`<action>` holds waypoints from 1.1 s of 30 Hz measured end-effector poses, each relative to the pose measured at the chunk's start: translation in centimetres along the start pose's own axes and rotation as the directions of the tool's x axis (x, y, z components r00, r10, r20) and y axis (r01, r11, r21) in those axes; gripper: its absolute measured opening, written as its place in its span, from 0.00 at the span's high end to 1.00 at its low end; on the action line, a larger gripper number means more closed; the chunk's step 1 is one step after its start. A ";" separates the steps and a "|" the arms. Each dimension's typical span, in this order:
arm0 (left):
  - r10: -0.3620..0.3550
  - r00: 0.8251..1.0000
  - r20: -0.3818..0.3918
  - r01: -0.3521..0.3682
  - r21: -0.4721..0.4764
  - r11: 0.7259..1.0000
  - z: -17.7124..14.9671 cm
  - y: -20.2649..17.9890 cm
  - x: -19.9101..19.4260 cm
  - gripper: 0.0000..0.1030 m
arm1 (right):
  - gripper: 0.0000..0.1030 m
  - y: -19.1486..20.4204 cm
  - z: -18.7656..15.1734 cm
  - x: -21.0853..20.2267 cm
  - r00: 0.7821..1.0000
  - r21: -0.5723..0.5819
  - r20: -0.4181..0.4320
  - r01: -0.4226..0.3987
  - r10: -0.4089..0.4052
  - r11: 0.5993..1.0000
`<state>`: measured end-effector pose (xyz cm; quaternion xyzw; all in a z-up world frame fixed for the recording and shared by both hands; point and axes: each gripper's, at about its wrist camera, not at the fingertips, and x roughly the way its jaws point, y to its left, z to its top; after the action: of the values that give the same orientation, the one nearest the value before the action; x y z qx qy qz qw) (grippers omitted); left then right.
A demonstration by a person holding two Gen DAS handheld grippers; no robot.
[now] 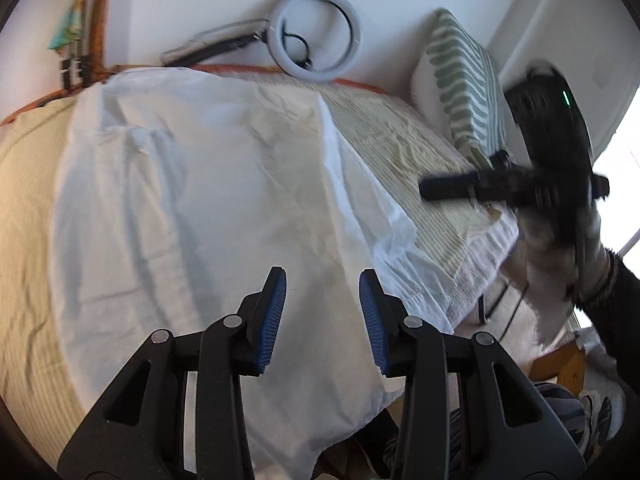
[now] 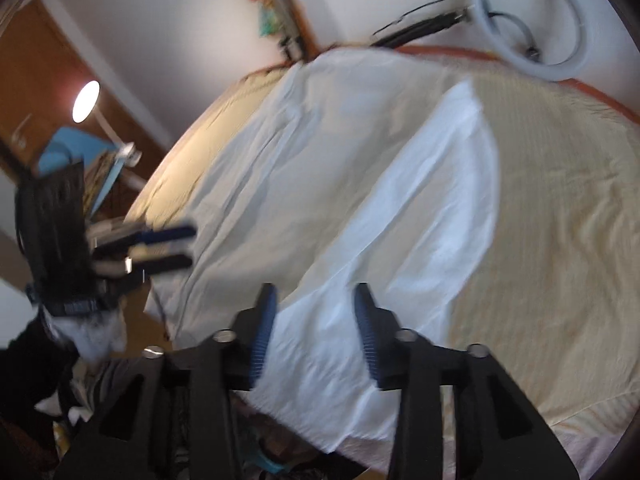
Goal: Fold small clothes
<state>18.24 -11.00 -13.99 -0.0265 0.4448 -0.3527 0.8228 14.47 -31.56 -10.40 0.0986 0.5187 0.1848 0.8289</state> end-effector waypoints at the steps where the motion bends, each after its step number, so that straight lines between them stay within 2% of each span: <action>1: -0.020 1.000 -0.019 0.020 0.017 1.000 0.3 -0.4 0.6 0.63 | 0.58 -1.0 1.1 -0.3 1.000 0.025 0.018 0.012 -0.012 1.000; 5: -0.103 0.988 -0.115 0.110 0.058 0.992 1.4 -1.4 3.7 0.63 | 0.58 -4.2 6.0 -0.4 0.997 0.107 0.062 0.035 -0.042 0.994; 7: -0.121 0.981 -0.154 0.134 0.074 0.988 1.6 -1.9 5.1 0.63 | 0.58 -6.0 8.4 0.4 0.997 0.147 0.062 0.044 -0.054 0.988; 13: -0.156 0.966 -0.205 0.177 0.089 0.980 1.5 -2.4 7.5 0.63 | 0.58 -9.0 13.3 5.3 0.991 0.256 0.005 0.128 -0.134 0.958; 14: -0.163 0.965 -0.207 0.185 0.089 0.979 1.6 -2.3 7.7 0.66 | 0.58 -9.3 13.7 6.2 0.989 0.263 -0.008 0.146 -0.149 0.954; 15: -0.170 0.963 -0.211 0.192 0.089 0.977 1.5 -2.3 7.9 0.78 | 0.58 -9.4 14.2 7.1 0.987 0.267 -0.021 0.161 -0.162 0.950; 18: -0.178 0.960 -0.218 0.202 0.093 0.975 1.5 -2.1 8.7 0.93 | 0.60 -9.8 15.5 9.0 0.979 0.240 -0.055 0.202 -0.194 0.950; 20: -0.181 0.959 -0.219 0.207 0.099 0.973 1.5 -2.1 8.9 0.96 | 0.82 -9.6 16.0 10.3 0.973 0.215 -0.077 0.230 -0.218 0.949; 21: -0.184 0.958 -0.219 0.210 0.102 0.972 1.4 -2.1 8.9 0.97 | 0.97 -9.4 16.1 10.8 0.966 0.208 -0.095 0.255 -0.240 0.944; 26: -0.234 0.954 -0.186 0.252 0.079 0.964 1.2 -1.9 7.2 0.99 | 0.99 -7.3 17.0 10.1 0.959 0.147 -0.031 0.283 -0.282 0.948; 30: -0.274 0.942 -0.194 0.294 0.084 0.952 0.6 -2.4 6.4 0.99 | 0.99 -4.2 18.3 9.0 0.957 0.076 0.033 0.285 -0.288 0.956; 32: -0.273 0.938 -0.213 0.299 0.101 0.949 0.2 -2.9 6.7 0.99 | 0.99 -2.2 19.1 9.7 0.960 0.008 0.038 0.279 -0.279 0.960; 33: -0.254 0.942 -0.218 0.285 0.121 0.951 -0.1 -3.1 7.0 0.99 | 0.99 -1.2 19.5 10.6 0.958 -0.030 0.035 0.286 -0.285 0.958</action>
<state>18.92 -17.55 -17.94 0.0106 0.4896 -0.4955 0.7174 36.32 -27.76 -10.91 0.0112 0.5117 0.0706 0.8562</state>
